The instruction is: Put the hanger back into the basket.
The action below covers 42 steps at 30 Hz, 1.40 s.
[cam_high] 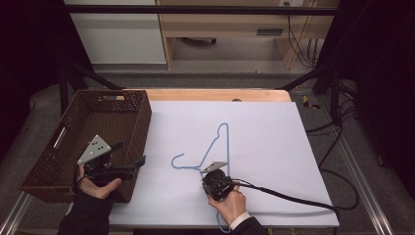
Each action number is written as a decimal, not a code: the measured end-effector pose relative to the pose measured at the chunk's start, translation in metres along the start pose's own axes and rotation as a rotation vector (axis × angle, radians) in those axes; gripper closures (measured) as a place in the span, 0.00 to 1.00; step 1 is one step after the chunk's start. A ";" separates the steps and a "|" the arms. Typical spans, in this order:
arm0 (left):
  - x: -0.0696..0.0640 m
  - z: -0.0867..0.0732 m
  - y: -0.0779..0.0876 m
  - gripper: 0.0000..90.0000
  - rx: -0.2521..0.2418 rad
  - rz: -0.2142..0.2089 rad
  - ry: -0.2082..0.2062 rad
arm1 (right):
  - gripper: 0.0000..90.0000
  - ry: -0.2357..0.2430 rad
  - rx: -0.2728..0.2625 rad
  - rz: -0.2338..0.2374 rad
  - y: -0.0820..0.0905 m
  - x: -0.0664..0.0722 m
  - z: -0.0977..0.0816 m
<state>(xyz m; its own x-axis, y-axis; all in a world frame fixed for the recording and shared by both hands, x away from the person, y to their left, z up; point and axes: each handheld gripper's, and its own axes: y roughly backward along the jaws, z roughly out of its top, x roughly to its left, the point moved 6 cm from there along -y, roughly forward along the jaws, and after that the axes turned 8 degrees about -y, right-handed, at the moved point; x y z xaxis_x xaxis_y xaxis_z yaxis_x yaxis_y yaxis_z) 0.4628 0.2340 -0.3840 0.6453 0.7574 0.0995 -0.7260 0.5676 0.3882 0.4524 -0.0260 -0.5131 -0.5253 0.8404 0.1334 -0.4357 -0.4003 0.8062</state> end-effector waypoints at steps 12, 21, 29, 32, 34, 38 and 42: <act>-0.012 0.000 -0.006 0.08 0.008 -0.026 -0.014 | 0.97 -0.024 -0.030 0.009 0.020 -0.019 0.008; -0.031 -0.003 -0.019 0.08 0.028 -0.079 -0.032 | 0.97 -0.051 -0.064 0.037 0.038 -0.030 0.015; -0.056 -0.008 -0.039 0.08 0.081 -0.135 -0.074 | 0.97 -0.039 -0.070 0.052 0.044 -0.034 0.017; -0.065 -0.007 -0.045 0.08 0.095 -0.153 -0.086 | 0.97 -0.036 -0.067 0.055 0.045 -0.034 0.017; -0.071 -0.007 -0.049 0.09 0.105 -0.162 -0.100 | 0.97 -0.040 -0.067 0.057 0.045 -0.034 0.017; -0.079 -0.010 -0.061 0.11 0.132 -0.172 -0.115 | 0.97 -0.036 -0.075 0.065 0.049 -0.035 0.018; -0.086 -0.014 -0.074 0.13 0.159 -0.193 -0.117 | 0.97 -0.041 -0.079 0.068 0.052 -0.035 0.019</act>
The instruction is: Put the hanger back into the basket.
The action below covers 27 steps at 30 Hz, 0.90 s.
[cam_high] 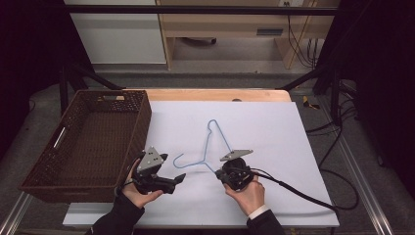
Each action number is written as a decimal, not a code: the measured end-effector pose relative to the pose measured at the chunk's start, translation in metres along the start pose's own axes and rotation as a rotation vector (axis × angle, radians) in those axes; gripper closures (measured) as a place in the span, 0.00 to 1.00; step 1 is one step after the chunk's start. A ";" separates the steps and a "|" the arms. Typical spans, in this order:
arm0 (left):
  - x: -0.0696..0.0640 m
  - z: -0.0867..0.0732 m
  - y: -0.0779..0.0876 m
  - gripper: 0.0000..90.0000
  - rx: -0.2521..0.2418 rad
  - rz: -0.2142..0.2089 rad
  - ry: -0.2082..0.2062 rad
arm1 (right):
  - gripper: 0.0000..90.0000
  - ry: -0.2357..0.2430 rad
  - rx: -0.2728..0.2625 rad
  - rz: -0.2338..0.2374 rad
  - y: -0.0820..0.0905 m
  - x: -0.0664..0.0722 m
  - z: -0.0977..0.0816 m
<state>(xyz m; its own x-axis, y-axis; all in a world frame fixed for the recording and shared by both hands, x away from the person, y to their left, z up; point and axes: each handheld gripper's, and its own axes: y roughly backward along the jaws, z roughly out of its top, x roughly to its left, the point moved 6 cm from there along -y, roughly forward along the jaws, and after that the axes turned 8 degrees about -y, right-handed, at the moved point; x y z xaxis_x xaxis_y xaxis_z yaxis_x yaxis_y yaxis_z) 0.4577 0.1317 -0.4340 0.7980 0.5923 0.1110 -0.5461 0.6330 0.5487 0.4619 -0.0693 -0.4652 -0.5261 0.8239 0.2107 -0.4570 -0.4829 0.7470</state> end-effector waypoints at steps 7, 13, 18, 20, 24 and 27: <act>-0.006 -0.004 -0.017 0.16 0.051 -0.019 -0.036 | 0.97 0.011 -0.006 0.006 0.002 -0.001 0.001; -0.003 -0.005 -0.036 0.22 0.100 -0.012 -0.074 | 0.97 0.008 0.001 0.005 0.002 -0.001 0.000; -0.002 -0.005 -0.048 0.32 0.136 -0.005 -0.119 | 0.97 0.006 0.008 0.006 0.001 -0.001 0.000; -0.002 -0.004 -0.054 0.33 0.145 -0.001 -0.130 | 0.97 0.006 0.008 0.008 0.001 -0.001 0.000; -0.002 -0.003 -0.063 0.40 0.165 -0.003 -0.167 | 0.97 0.011 0.009 0.007 0.001 -0.001 0.000; -0.003 -0.005 -0.069 0.45 0.194 -0.004 -0.193 | 0.97 0.012 0.009 0.010 0.002 -0.001 0.000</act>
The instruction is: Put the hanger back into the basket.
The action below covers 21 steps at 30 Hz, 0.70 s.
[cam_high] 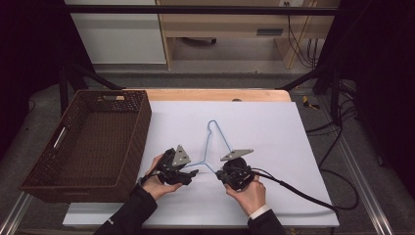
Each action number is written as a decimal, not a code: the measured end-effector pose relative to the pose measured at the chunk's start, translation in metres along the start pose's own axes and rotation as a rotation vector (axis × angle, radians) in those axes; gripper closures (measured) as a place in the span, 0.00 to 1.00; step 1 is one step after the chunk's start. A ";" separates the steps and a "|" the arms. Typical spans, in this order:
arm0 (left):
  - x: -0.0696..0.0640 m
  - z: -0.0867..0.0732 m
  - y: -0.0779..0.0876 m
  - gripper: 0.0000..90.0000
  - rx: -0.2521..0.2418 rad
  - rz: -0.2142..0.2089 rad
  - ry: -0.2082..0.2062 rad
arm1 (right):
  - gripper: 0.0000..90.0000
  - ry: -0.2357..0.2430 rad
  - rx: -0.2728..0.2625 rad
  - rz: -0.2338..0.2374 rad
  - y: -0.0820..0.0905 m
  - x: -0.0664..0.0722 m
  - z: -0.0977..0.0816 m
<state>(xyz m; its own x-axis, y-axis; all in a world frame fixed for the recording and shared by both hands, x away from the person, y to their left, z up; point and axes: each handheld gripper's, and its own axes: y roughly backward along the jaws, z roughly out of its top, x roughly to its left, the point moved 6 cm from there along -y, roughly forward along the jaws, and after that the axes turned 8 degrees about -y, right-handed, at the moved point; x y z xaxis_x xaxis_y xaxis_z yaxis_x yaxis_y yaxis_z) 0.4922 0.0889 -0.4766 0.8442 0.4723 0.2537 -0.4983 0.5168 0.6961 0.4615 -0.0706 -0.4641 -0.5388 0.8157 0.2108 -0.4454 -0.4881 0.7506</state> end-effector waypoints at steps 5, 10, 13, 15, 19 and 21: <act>0.002 0.000 -0.007 0.54 0.036 -0.007 -0.025 | 0.97 -0.001 0.004 0.000 0.000 0.000 0.000; 0.001 -0.003 -0.017 0.61 0.072 -0.014 -0.029 | 0.97 -0.003 0.008 0.003 0.001 0.001 0.000; 0.000 -0.004 -0.020 0.71 0.082 -0.008 -0.036 | 0.97 -0.002 0.011 0.004 0.000 0.001 -0.001; 0.000 -0.003 -0.021 0.74 0.077 -0.007 -0.034 | 0.97 -0.002 0.012 0.004 0.000 0.001 -0.001; 0.000 -0.003 -0.020 0.83 0.083 0.004 -0.046 | 0.97 -0.002 0.014 0.010 0.000 0.002 -0.001; 0.001 -0.003 -0.019 0.85 0.081 -0.006 -0.044 | 0.97 0.006 0.014 0.008 0.000 0.001 -0.001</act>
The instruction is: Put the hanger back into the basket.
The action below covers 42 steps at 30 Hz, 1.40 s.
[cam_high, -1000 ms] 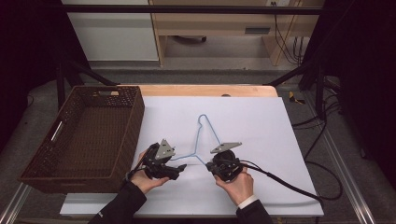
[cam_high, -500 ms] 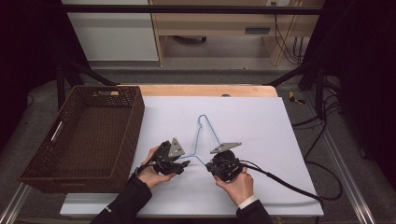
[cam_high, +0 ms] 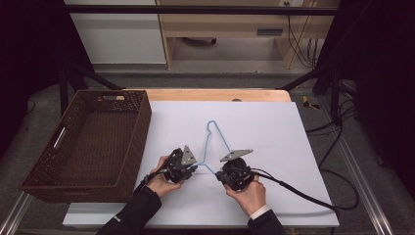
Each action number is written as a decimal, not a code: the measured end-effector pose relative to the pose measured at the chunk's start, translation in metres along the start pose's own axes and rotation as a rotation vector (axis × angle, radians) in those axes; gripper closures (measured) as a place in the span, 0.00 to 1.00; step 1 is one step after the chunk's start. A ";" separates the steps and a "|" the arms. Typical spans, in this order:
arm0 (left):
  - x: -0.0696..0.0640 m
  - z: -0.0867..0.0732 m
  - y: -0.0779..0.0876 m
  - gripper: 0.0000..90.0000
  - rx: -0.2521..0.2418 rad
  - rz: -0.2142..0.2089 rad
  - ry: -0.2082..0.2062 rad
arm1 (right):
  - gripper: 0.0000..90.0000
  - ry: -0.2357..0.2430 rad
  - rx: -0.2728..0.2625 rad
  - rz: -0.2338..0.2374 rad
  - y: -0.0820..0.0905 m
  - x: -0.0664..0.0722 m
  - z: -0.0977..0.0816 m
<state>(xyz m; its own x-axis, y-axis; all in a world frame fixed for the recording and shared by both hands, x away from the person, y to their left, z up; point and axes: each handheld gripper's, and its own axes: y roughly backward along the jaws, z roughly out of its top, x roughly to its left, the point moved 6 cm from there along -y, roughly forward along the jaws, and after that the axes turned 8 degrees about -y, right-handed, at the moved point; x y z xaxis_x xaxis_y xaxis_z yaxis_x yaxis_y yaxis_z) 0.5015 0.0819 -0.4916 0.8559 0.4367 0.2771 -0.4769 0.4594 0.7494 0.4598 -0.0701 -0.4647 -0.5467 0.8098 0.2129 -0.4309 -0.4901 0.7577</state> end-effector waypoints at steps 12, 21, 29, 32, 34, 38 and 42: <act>-0.005 0.003 0.002 0.91 0.002 -0.035 -0.022 | 0.97 0.026 0.023 -0.045 -0.003 -0.004 -0.004; -0.010 0.007 0.007 0.94 -0.006 -0.065 -0.042 | 0.96 0.002 0.056 -0.049 -0.005 -0.008 -0.007; -0.013 0.010 0.010 0.94 0.003 -0.055 -0.059 | 0.84 0.037 0.037 -0.037 -0.003 -0.010 -0.005; -0.014 0.010 0.009 0.94 0.009 -0.057 -0.062 | 0.72 0.080 0.003 -0.045 -0.002 -0.010 -0.003; -0.014 0.010 0.009 0.94 0.015 -0.053 -0.068 | 0.65 0.110 -0.011 -0.060 -0.006 -0.012 -0.002; -0.016 0.010 0.008 0.94 0.022 -0.060 -0.071 | 0.65 0.125 0.030 -0.068 -0.016 -0.014 -0.005; -0.017 0.011 0.009 0.94 0.033 -0.064 -0.072 | 0.75 0.135 0.061 -0.068 -0.027 -0.014 -0.009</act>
<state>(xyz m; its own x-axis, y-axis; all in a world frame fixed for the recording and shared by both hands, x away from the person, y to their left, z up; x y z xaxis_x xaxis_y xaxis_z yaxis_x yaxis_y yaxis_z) 0.4854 0.0700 -0.4830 0.8972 0.3502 0.2691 -0.4147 0.4585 0.7860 0.4730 -0.0712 -0.4938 -0.6108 0.7879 0.0780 -0.4284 -0.4117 0.8043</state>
